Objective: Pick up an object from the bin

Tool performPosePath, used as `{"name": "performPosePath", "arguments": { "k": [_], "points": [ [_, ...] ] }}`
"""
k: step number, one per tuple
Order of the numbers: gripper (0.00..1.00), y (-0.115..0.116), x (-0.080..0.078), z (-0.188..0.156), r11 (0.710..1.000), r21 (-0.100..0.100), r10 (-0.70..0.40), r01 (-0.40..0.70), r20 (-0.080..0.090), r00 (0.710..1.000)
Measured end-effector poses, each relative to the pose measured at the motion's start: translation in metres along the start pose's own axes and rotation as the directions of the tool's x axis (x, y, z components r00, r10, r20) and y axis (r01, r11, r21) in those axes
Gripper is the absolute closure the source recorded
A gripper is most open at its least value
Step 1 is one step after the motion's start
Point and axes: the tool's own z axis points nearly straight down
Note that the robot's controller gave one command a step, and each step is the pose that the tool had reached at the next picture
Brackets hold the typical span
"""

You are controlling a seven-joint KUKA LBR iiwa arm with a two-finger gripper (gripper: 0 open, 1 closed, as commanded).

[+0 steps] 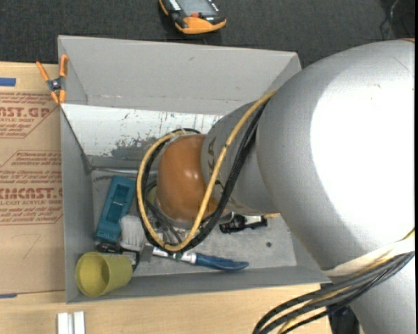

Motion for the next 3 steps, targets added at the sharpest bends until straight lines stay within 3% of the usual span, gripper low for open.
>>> {"name": "performPosePath", "arguments": {
  "k": [1, 2, 3],
  "points": [
    [1.00, 0.000, 0.000, 0.000, 1.000, 0.000, 0.000, 0.000, 0.000, 1.000],
    [1.00, 0.000, 0.003, -0.042, 1.000, 0.005, -0.001, 0.001, -0.014, 1.000],
    [1.00, 0.000, 0.002, -0.078, 1.000, 0.006, -0.002, 0.002, -0.016, 1.000]
  ]
}}
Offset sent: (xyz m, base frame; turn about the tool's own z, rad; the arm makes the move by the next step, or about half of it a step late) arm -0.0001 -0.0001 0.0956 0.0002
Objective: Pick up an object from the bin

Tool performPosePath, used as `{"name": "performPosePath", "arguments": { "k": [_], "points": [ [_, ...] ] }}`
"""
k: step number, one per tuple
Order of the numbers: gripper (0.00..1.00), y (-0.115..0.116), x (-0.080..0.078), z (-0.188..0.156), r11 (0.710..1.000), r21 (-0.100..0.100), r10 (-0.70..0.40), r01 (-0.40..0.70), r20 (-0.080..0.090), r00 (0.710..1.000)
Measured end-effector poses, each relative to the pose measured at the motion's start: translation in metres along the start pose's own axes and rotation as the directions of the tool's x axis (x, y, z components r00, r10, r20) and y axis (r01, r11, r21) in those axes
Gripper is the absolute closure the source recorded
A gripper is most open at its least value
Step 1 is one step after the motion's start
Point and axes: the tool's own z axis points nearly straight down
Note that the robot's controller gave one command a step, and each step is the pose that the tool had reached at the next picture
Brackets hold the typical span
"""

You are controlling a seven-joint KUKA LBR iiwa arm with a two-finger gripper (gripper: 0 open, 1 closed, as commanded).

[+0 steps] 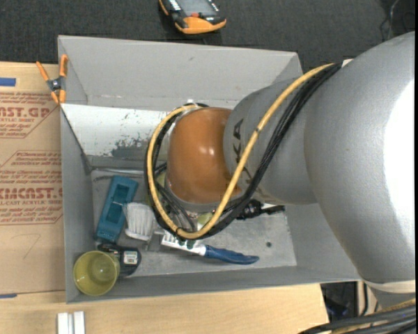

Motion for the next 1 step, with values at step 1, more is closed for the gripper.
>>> {"name": "performPosePath", "arguments": {
  "k": [1],
  "points": [
    [1.00, 0.0011, -0.0020, -0.0328, 1.000, -0.004, 0.000, 0.000, 0.006, 1.000]
  ]
}}
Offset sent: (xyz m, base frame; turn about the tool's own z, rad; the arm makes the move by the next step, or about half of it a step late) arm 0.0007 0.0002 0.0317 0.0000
